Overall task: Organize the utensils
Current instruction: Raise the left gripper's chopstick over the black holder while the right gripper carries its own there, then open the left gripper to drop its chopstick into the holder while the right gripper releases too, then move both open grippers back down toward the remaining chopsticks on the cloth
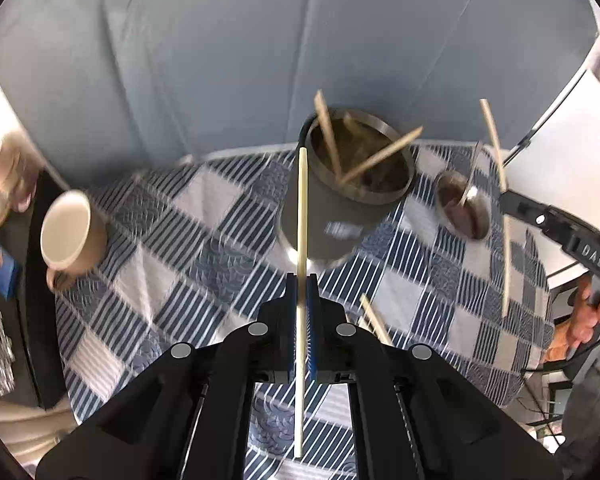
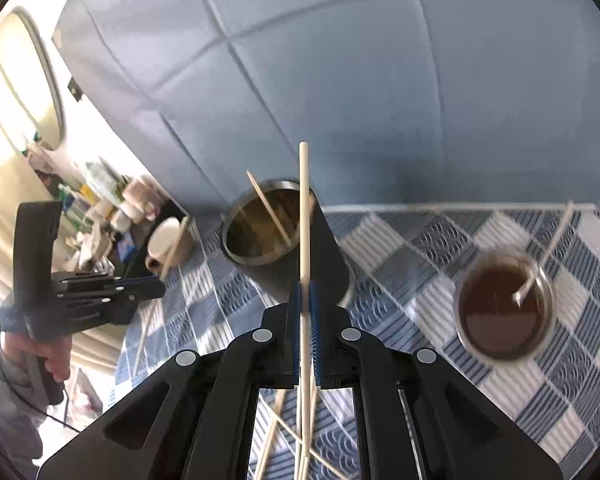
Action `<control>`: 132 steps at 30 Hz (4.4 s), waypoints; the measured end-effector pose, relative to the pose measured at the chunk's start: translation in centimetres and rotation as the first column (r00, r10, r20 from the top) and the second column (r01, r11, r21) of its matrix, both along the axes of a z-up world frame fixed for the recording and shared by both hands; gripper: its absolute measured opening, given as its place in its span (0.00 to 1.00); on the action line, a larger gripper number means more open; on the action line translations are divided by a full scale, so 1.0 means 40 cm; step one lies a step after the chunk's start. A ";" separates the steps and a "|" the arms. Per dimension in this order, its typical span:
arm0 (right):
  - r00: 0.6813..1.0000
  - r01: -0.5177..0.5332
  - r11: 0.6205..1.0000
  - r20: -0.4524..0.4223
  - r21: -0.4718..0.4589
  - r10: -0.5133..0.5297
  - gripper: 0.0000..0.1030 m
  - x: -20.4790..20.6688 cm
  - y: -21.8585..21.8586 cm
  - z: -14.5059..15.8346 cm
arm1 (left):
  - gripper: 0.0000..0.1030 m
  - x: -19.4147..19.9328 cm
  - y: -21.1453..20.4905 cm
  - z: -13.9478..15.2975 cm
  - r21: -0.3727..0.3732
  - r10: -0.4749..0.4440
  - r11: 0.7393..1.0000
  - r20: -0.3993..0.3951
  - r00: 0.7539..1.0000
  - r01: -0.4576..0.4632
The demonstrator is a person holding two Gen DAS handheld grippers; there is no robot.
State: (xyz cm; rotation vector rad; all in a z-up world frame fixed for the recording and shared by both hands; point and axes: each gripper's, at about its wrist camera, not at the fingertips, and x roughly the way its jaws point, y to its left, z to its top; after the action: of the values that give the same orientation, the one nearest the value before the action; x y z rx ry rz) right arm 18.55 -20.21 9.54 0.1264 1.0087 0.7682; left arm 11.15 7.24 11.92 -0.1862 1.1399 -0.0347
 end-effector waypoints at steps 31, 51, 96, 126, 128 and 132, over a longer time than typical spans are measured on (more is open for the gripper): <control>0.983 0.024 0.965 0.172 0.260 -0.071 0.05 0.229 0.182 0.017 | 0.04 0.277 0.020 0.050 -0.175 0.063 0.984 0.463 0.884 0.021; 0.982 0.080 0.978 0.152 0.192 -0.111 0.39 0.217 0.176 -0.020 | 0.22 0.267 0.025 -0.030 -0.191 0.041 0.980 0.454 0.890 0.052; 0.985 -0.156 0.940 0.021 -0.304 0.171 0.84 -0.179 0.042 -0.296 | 0.94 -0.148 0.087 -0.232 -0.039 0.228 0.973 0.073 0.971 -0.225; 0.809 -0.579 0.729 -0.139 -0.365 0.572 0.36 -0.300 0.131 -0.432 | 0.94 -0.247 -0.153 -0.434 0.010 0.152 0.988 -0.170 0.974 -0.153; 0.813 -0.576 0.741 -0.153 -0.346 0.561 0.32 -0.290 0.128 -0.434 | 0.94 -0.240 -0.161 -0.436 0.022 0.145 0.989 -0.172 0.974 -0.144; 0.844 -0.535 0.789 -0.169 -0.302 0.508 0.21 -0.265 0.104 -0.439 | 0.94 -0.208 -0.191 -0.450 0.040 0.125 0.992 -0.184 0.975 -0.120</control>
State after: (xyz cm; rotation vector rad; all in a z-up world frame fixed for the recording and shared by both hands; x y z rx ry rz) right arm 7.95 -16.04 -8.01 -0.4493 1.2585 1.0845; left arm 2.83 -0.38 -6.07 -0.2378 1.3129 0.1105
